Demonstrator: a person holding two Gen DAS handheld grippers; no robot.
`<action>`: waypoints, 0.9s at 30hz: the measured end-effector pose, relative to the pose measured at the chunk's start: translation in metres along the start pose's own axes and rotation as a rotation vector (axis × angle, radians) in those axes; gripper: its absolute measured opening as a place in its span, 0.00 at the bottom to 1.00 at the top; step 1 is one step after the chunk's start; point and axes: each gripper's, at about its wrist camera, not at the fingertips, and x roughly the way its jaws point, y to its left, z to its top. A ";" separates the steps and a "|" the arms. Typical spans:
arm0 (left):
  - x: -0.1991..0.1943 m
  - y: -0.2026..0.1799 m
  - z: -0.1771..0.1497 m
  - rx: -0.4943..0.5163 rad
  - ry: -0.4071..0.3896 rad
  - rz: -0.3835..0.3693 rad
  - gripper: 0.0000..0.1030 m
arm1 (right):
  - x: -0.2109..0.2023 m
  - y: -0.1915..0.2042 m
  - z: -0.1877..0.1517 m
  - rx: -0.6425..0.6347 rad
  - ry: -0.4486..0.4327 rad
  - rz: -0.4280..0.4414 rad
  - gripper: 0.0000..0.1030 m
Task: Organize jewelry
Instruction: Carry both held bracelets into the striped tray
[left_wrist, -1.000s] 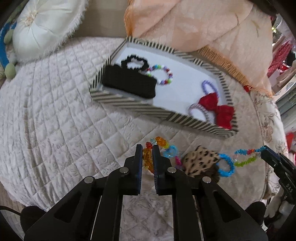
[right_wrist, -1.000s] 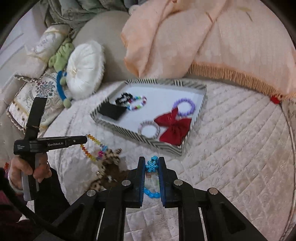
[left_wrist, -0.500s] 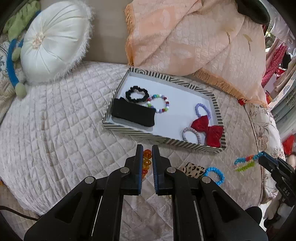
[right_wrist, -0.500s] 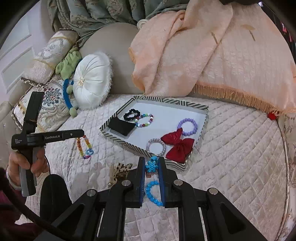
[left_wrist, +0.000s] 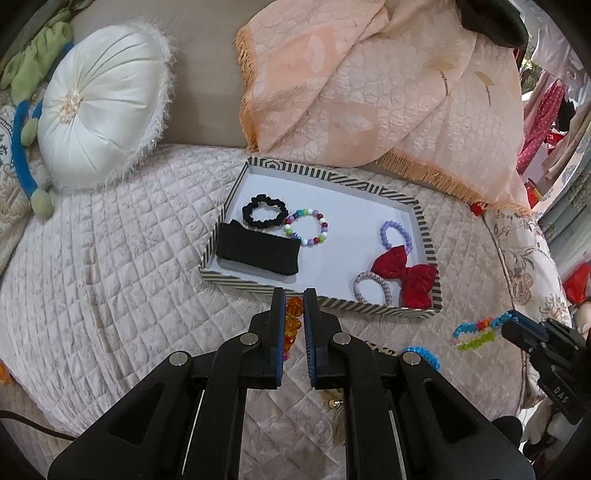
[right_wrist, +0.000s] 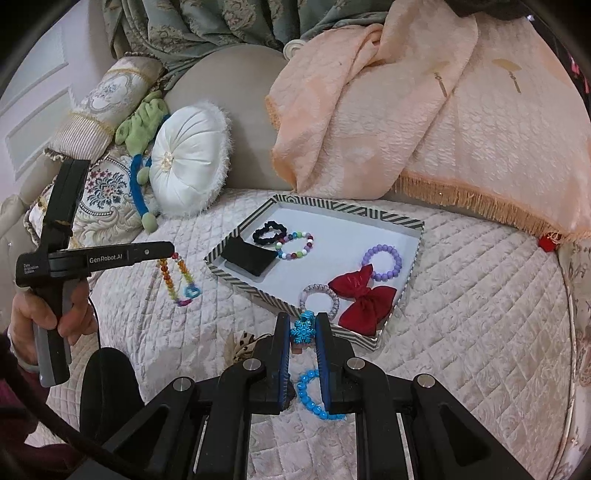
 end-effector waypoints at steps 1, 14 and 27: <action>0.000 -0.001 0.002 0.003 0.001 0.004 0.08 | 0.000 0.000 0.001 0.000 -0.001 0.002 0.12; 0.008 -0.017 0.026 0.010 -0.009 -0.001 0.08 | 0.020 -0.001 0.011 0.000 0.030 0.014 0.12; 0.038 -0.043 0.064 0.038 -0.006 -0.020 0.08 | 0.037 -0.022 0.040 0.028 0.026 -0.024 0.12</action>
